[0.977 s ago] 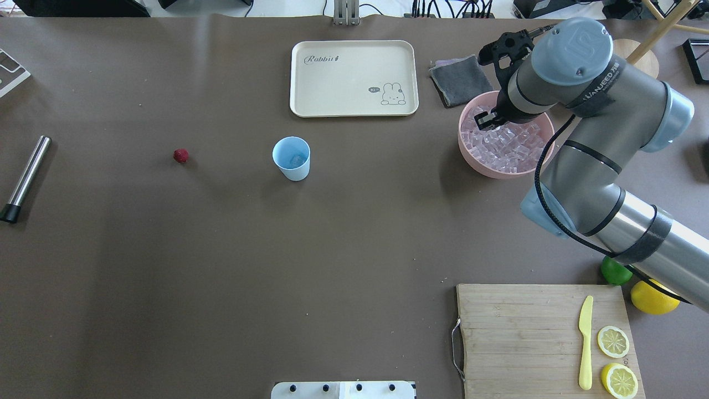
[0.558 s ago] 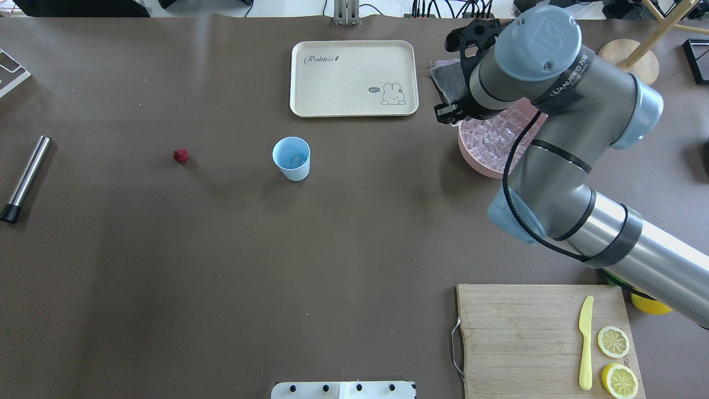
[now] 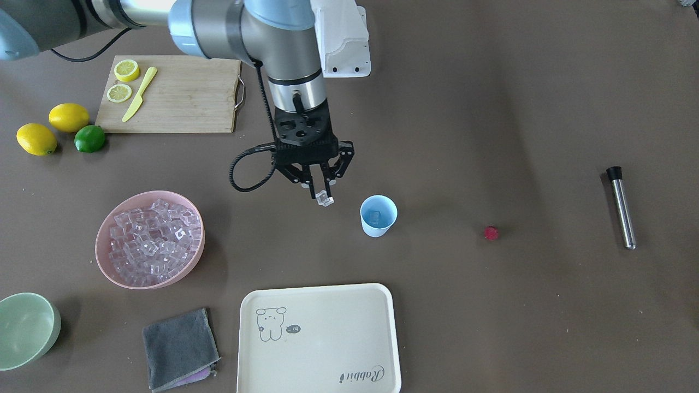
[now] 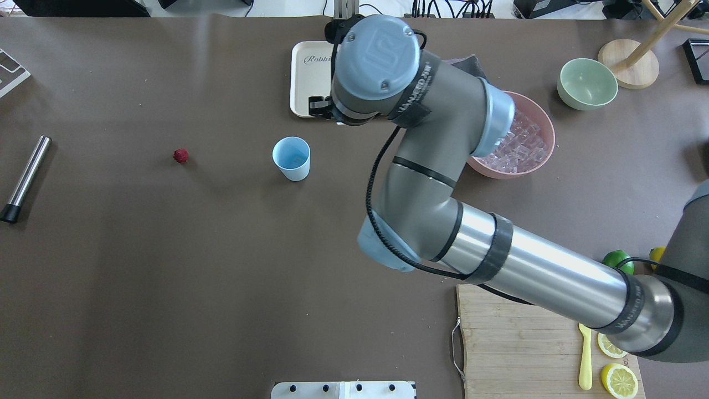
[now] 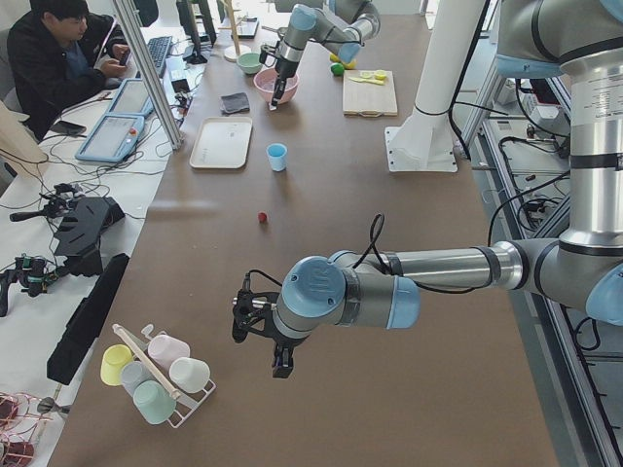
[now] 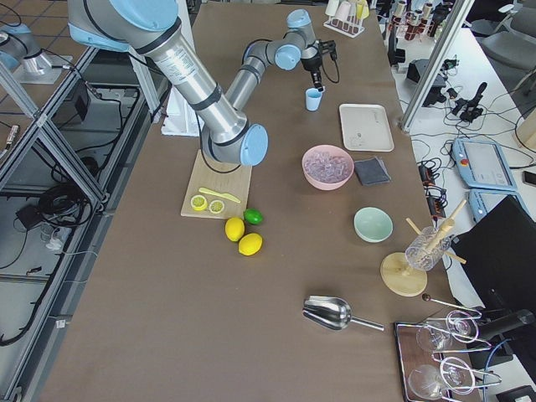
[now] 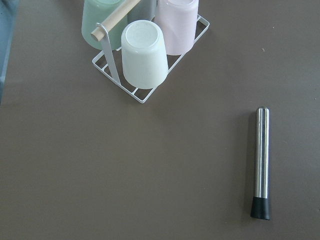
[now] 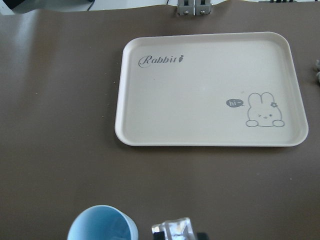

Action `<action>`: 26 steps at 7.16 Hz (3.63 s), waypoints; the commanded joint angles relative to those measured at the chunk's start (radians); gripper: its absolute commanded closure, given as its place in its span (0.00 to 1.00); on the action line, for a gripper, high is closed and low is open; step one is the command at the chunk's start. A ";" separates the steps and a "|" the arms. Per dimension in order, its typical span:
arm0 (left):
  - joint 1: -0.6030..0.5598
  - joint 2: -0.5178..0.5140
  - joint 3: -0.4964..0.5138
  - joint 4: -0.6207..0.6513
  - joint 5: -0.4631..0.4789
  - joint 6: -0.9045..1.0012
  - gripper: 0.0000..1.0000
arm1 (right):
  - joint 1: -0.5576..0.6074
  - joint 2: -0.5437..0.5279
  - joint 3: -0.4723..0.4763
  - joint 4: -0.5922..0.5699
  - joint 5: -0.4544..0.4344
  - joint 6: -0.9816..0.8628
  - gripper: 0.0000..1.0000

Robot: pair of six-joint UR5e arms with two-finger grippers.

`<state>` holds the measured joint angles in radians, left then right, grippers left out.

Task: Mash ice and strawberries in cup

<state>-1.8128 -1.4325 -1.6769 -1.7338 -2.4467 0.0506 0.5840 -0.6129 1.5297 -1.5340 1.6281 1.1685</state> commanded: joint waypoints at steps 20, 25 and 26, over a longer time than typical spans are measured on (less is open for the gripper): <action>0.302 -0.241 0.009 0.013 0.028 -0.554 0.01 | 0.682 -0.589 0.041 0.210 0.648 -0.870 0.01; 0.456 -0.480 0.109 0.014 0.080 -0.808 0.01 | 1.054 -0.846 0.056 0.149 0.809 -1.305 0.01; 0.560 -0.573 0.147 0.014 0.087 -0.910 0.01 | 1.060 -0.925 0.082 0.147 0.811 -1.305 0.02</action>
<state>-1.3523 -1.9155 -1.5648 -1.7205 -2.3704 -0.7722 1.6145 -1.4332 1.5646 -1.3851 2.4300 -0.1237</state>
